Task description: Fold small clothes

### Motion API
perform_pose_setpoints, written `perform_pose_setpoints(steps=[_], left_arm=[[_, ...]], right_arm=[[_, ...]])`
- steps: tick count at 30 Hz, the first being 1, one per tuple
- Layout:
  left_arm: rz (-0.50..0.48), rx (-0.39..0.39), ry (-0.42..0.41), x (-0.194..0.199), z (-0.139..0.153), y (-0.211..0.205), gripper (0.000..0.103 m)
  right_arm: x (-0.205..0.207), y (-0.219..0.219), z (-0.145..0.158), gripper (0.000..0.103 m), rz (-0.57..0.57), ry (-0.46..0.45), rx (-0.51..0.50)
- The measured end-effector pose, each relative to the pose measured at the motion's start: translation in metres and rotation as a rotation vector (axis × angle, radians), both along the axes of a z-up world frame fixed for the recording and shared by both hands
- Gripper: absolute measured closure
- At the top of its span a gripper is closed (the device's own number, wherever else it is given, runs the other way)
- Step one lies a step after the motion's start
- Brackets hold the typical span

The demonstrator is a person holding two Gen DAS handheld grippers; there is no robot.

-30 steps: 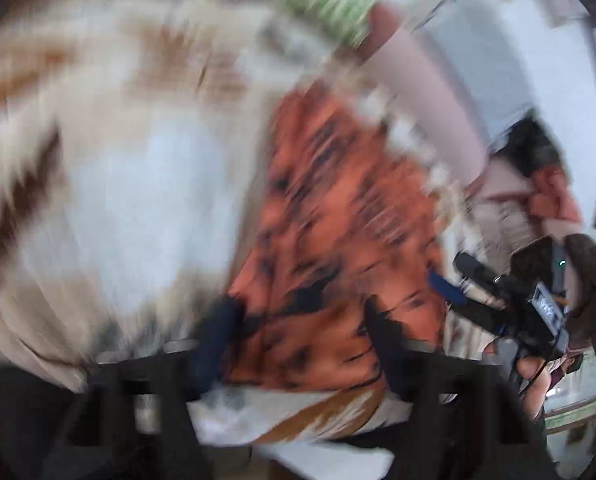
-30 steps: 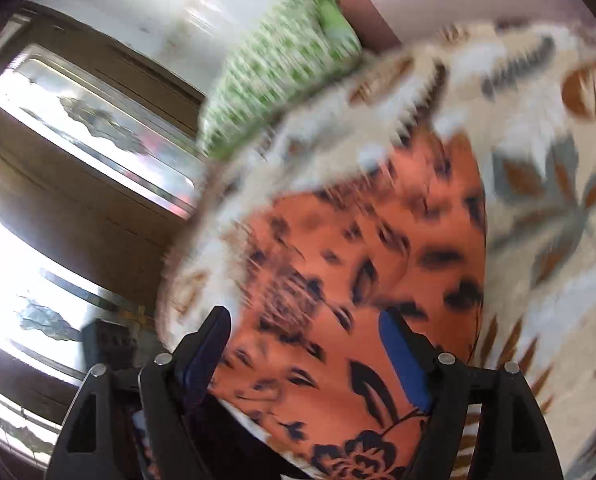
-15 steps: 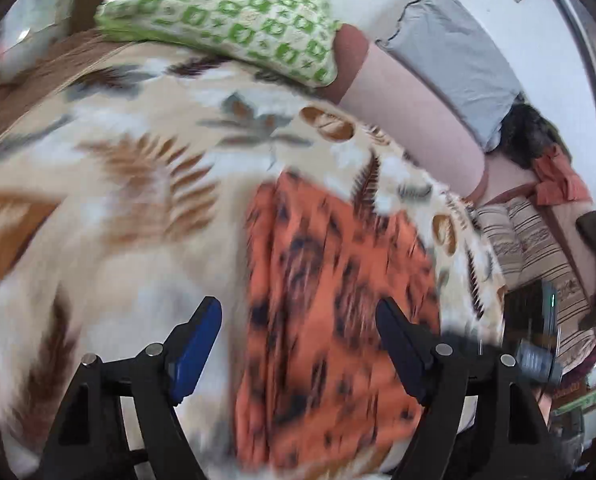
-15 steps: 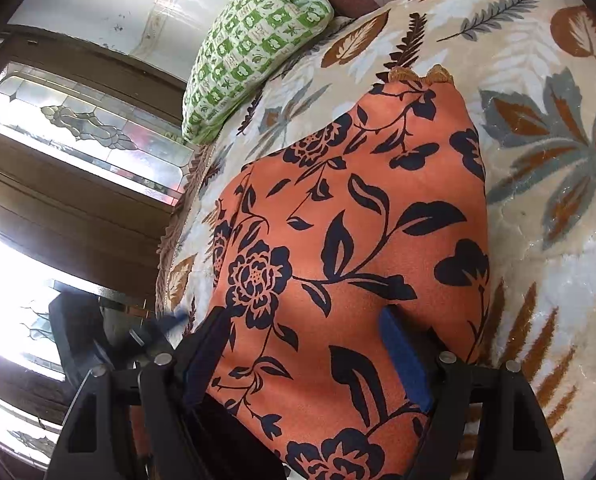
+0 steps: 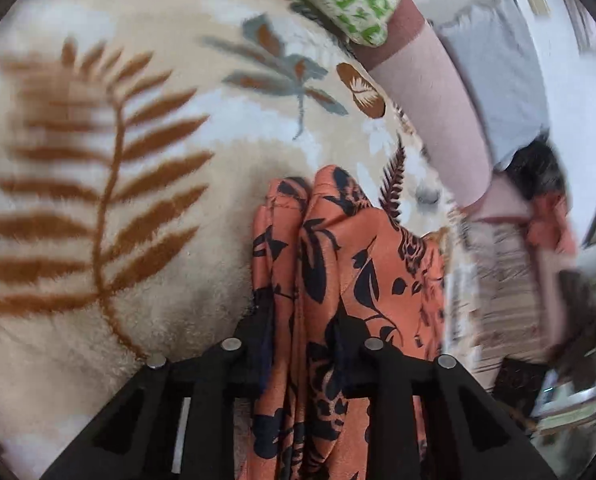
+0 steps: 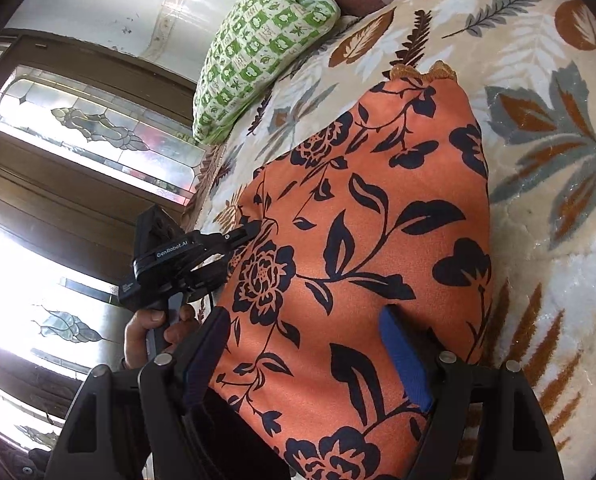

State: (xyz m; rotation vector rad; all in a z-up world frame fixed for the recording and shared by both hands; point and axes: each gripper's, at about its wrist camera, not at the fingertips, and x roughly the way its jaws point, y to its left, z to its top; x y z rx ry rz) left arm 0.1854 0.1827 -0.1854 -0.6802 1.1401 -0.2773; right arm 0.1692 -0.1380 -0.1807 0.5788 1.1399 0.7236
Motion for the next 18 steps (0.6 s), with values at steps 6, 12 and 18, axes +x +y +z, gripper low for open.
perform_pose_setpoints(steps=[6, 12, 18], left_arm=[[-0.106, 0.268, -0.184, -0.054, 0.067, -0.032, 0.066], [-0.100, 0.335, -0.054, -0.079, 0.015, -0.041, 0.065], [-0.106, 0.441, -0.158, -0.088, 0.058, -0.051, 0.065]], right_arm=[[-0.006, -0.013, 0.025, 0.023, -0.011, -0.003, 0.098], [0.012, -0.024, -0.015, 0.021, -0.080, 0.151, 0.182], [0.022, -0.029, 0.026, 0.022, -0.065, 0.083, 0.224]])
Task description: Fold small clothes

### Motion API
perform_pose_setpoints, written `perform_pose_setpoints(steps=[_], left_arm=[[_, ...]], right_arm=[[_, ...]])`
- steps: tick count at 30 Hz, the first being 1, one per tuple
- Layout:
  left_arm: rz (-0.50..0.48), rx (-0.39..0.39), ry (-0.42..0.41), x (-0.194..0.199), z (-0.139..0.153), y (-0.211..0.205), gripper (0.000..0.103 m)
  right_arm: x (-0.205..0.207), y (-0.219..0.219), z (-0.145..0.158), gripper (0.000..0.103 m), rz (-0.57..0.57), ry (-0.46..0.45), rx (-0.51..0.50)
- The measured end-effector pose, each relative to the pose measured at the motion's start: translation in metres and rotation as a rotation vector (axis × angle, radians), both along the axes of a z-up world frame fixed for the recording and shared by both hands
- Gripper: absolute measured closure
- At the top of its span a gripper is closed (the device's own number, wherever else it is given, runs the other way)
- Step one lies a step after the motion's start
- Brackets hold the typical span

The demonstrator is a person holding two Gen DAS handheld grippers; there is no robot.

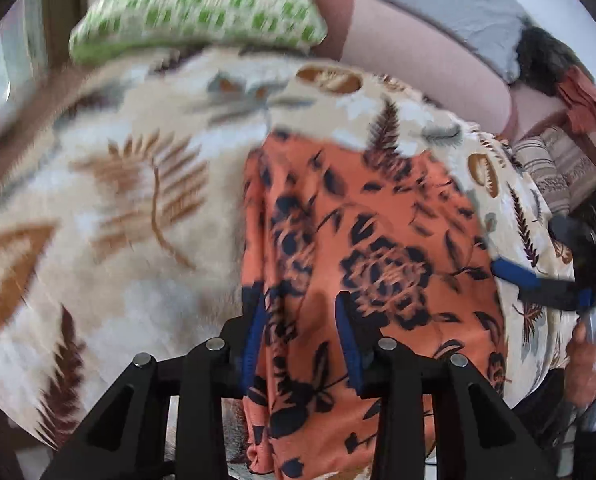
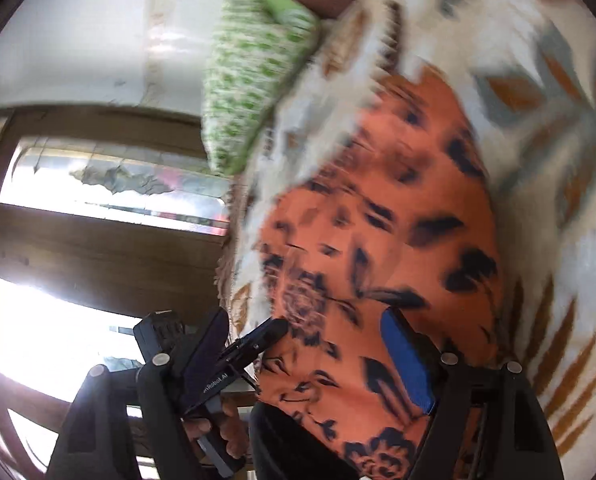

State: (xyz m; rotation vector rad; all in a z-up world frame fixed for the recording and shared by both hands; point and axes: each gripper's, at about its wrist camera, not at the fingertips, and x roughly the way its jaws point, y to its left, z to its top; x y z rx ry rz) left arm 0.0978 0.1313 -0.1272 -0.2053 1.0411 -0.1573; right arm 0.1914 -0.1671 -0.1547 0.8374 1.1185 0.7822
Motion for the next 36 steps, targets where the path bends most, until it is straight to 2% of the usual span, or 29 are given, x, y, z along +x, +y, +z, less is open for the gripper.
perform_pose_setpoints(steps=[2, 4, 5, 6, 7, 9, 11, 12, 16, 20, 23, 25, 27, 30, 33, 36], left_arm=[[-0.009, -0.016, -0.016, 0.000, 0.004, -0.002, 0.065], [-0.001, 0.026, 0.042, 0.009, -0.014, -0.002, 0.065], [0.016, 0.040, 0.089, 0.018, -0.030, -0.004, 0.057], [0.046, 0.017, 0.113, 0.023, -0.043, 0.001, 0.041], [0.076, 0.006, 0.115, 0.023, -0.042, 0.006, 0.037], [0.097, -0.034, 0.099, 0.018, -0.032, 0.013, 0.038], [0.092, -0.027, 0.066, 0.008, -0.023, 0.015, 0.038], [0.085, -0.033, 0.049, 0.002, -0.019, 0.016, 0.038], [0.087, -0.108, 0.015, -0.028, -0.013, 0.023, 0.036], [0.073, -0.191, 0.009, -0.033, -0.017, 0.020, 0.036], [0.061, -0.163, 0.000, -0.020, -0.013, 0.012, 0.036], [0.077, -0.115, 0.008, -0.010, -0.009, 0.010, 0.036], [0.098, -0.066, -0.019, -0.007, 0.001, 0.007, 0.036], [0.118, -0.004, -0.051, -0.008, 0.011, 0.002, 0.035], [0.113, 0.073, -0.050, -0.006, 0.015, -0.005, 0.035], [0.113, 0.101, -0.058, -0.007, 0.017, -0.007, 0.035]], right_arm=[[0.010, -0.002, 0.000, 0.021, -0.021, 0.008, 0.017], [0.026, -0.003, -0.017, 0.016, -0.054, 0.057, 0.024], [0.034, -0.002, -0.035, 0.014, -0.058, 0.094, 0.000], [0.041, -0.004, -0.053, 0.015, -0.065, 0.147, 0.014], [0.041, -0.008, -0.056, 0.016, -0.093, 0.165, 0.058], [0.034, -0.012, -0.033, 0.016, -0.079, 0.130, 0.043], [0.012, -0.024, -0.008, 0.016, -0.070, 0.025, 0.025], [0.001, -0.029, -0.005, 0.015, -0.070, 0.011, 0.019], [-0.040, -0.058, -0.019, 0.015, -0.137, 0.063, -0.036], [-0.069, -0.072, -0.037, 0.015, -0.141, 0.105, -0.038], [-0.065, -0.077, -0.038, 0.015, -0.153, 0.098, -0.034], [-0.056, -0.075, -0.034, 0.015, -0.155, 0.076, -0.028], [-0.051, -0.070, -0.030, 0.015, -0.154, 0.069, -0.050], [-0.048, -0.061, -0.024, 0.015, -0.132, 0.044, -0.129], [-0.051, -0.052, -0.016, 0.015, -0.126, 0.005, -0.207], [-0.054, -0.044, -0.005, 0.015, -0.121, -0.039, -0.268]])
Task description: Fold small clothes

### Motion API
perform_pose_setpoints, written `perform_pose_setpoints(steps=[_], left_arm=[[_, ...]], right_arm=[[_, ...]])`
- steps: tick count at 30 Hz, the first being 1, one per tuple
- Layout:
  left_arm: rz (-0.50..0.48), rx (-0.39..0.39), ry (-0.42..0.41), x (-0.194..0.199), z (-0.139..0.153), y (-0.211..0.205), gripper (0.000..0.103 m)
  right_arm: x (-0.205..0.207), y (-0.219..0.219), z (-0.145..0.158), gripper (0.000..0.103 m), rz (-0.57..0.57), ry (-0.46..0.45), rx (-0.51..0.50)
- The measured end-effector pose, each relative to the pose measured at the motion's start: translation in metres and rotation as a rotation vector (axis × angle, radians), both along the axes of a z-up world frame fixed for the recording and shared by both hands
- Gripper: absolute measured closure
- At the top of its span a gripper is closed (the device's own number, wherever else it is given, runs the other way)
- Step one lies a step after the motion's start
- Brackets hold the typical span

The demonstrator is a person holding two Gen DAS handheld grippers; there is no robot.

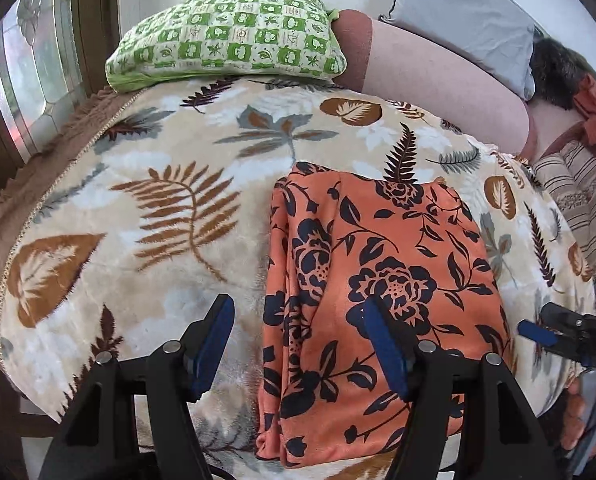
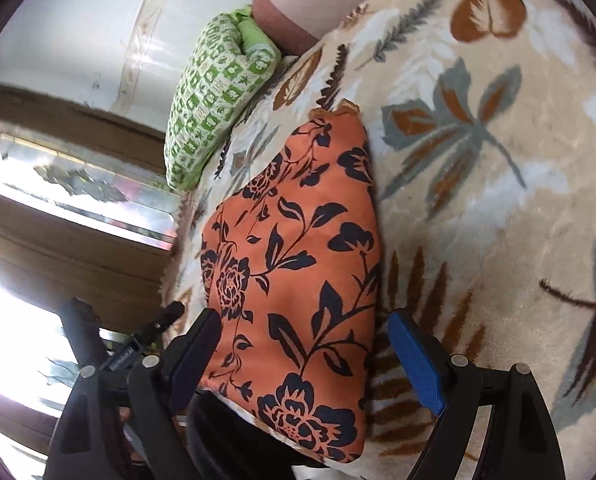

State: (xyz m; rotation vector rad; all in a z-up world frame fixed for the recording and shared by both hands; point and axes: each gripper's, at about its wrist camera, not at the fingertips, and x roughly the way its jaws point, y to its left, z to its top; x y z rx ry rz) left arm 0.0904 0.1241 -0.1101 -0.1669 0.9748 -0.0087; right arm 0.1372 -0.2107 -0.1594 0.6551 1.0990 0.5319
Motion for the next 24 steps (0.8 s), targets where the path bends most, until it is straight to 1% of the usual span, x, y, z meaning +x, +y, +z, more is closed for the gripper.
perform_pose_setpoints(steps=[3, 6, 8, 9, 10, 11, 12, 13, 16, 17, 18, 20, 21, 22, 23, 24], left_arm=[[-0.003, 0.013, -0.004, -0.001, 0.001, 0.000, 0.035], [-0.006, 0.019, -0.003, -0.002, 0.001, 0.000, 0.035], [-0.001, 0.019, 0.000, -0.002, 0.000, 0.002, 0.035], [-0.001, 0.016, 0.003, -0.001, -0.001, 0.002, 0.035], [0.001, 0.012, 0.012, 0.001, -0.004, 0.004, 0.035], [0.003, 0.005, 0.023, 0.003, -0.007, 0.006, 0.035], [0.002, -0.006, 0.032, 0.004, -0.009, 0.007, 0.035], [-0.004, -0.025, 0.046, 0.005, -0.013, 0.010, 0.035], [-0.017, -0.086, 0.033, 0.006, -0.015, 0.022, 0.034], [-0.016, -0.100, 0.024, 0.007, -0.015, 0.025, 0.028], [-0.014, -0.118, 0.010, 0.009, -0.014, 0.029, 0.024], [-0.011, -0.160, -0.016, 0.014, -0.014, 0.034, 0.023], [-0.012, -0.177, -0.022, 0.017, -0.016, 0.035, 0.022], [-0.024, -0.199, -0.014, 0.023, -0.023, 0.033, 0.021], [-0.038, -0.213, 0.005, 0.027, -0.031, 0.030, 0.020], [-0.067, -0.227, 0.053, 0.034, -0.046, 0.024, 0.021]], right_arm=[[0.001, 0.010, 0.016, 0.015, 0.027, -0.046, -0.013], [0.008, 0.026, 0.029, 0.015, 0.073, -0.075, 0.016], [0.017, 0.039, 0.029, 0.015, 0.105, -0.088, 0.048], [0.021, 0.043, 0.025, 0.015, 0.108, -0.081, 0.061], [0.028, 0.048, 0.015, 0.014, 0.113, -0.050, 0.082], [0.039, 0.054, -0.007, 0.012, 0.126, 0.037, 0.081], [0.043, 0.057, -0.020, 0.012, 0.122, 0.078, 0.074], [0.041, 0.055, -0.020, 0.012, 0.107, 0.064, 0.089], [0.033, 0.043, 0.005, 0.012, 0.105, -0.012, 0.131], [0.030, 0.033, 0.013, 0.012, 0.088, -0.046, 0.130], [0.029, 0.024, 0.016, 0.012, 0.066, -0.056, 0.118], [0.034, 0.003, 0.006, 0.012, 0.012, -0.029, 0.074], [0.037, -0.005, -0.003, 0.012, -0.011, 0.000, 0.064], [0.041, -0.010, -0.014, 0.011, -0.027, 0.036, 0.077], [0.047, -0.010, -0.029, 0.011, -0.016, 0.075, 0.132], [0.051, -0.005, -0.037, 0.011, 0.008, 0.098, 0.165]])
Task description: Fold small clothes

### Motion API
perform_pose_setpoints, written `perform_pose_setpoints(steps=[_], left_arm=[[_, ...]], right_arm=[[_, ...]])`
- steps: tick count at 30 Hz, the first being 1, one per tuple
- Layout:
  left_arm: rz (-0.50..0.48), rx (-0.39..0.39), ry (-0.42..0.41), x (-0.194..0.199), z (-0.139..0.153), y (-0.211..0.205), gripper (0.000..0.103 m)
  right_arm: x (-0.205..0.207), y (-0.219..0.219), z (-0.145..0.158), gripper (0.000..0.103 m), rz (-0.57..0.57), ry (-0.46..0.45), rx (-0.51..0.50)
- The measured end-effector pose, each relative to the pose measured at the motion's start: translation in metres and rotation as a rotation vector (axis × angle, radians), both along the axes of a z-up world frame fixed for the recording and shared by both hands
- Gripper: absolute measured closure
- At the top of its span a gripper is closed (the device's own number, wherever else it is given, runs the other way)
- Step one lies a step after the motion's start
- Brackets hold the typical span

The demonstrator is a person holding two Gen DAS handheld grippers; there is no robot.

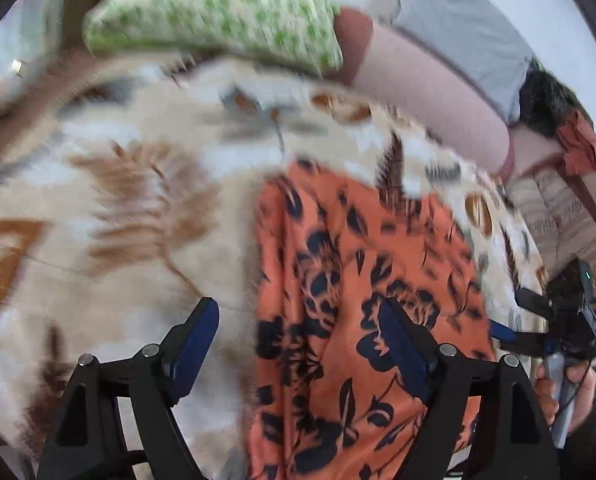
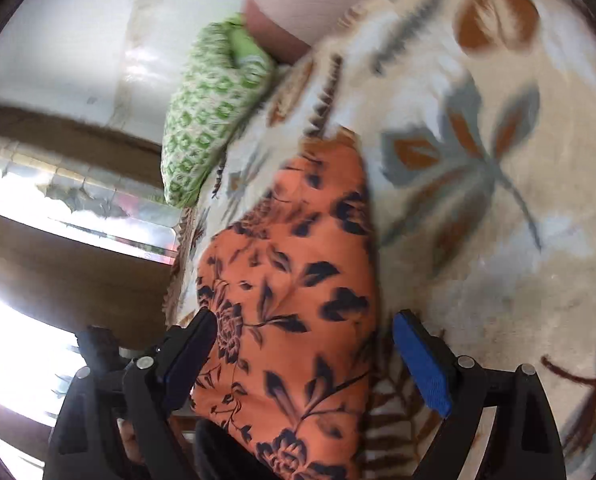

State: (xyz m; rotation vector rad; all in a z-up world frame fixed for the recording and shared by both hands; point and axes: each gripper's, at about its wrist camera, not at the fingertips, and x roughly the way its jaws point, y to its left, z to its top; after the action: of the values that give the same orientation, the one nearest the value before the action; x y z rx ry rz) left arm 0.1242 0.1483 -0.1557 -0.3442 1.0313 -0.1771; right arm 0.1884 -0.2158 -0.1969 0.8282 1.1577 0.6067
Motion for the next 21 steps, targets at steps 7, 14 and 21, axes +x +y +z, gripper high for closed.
perform_pose_setpoints(steps=[7, 14, 21], left_arm=[[-0.087, -0.080, 0.057, 0.011, -0.023, -0.019, 0.059], [-0.074, -0.033, -0.093, 0.010, 0.042, -0.050, 0.073], [-0.127, -0.059, -0.244, 0.055, 0.096, -0.106, 0.071]], right_arm=[[0.013, 0.045, -0.011, 0.062, 0.150, 0.023, -0.110], [0.011, 0.054, 0.055, 0.068, 0.199, -0.175, -0.217], [0.038, -0.011, 0.138, 0.068, 0.135, -0.350, -0.234]])
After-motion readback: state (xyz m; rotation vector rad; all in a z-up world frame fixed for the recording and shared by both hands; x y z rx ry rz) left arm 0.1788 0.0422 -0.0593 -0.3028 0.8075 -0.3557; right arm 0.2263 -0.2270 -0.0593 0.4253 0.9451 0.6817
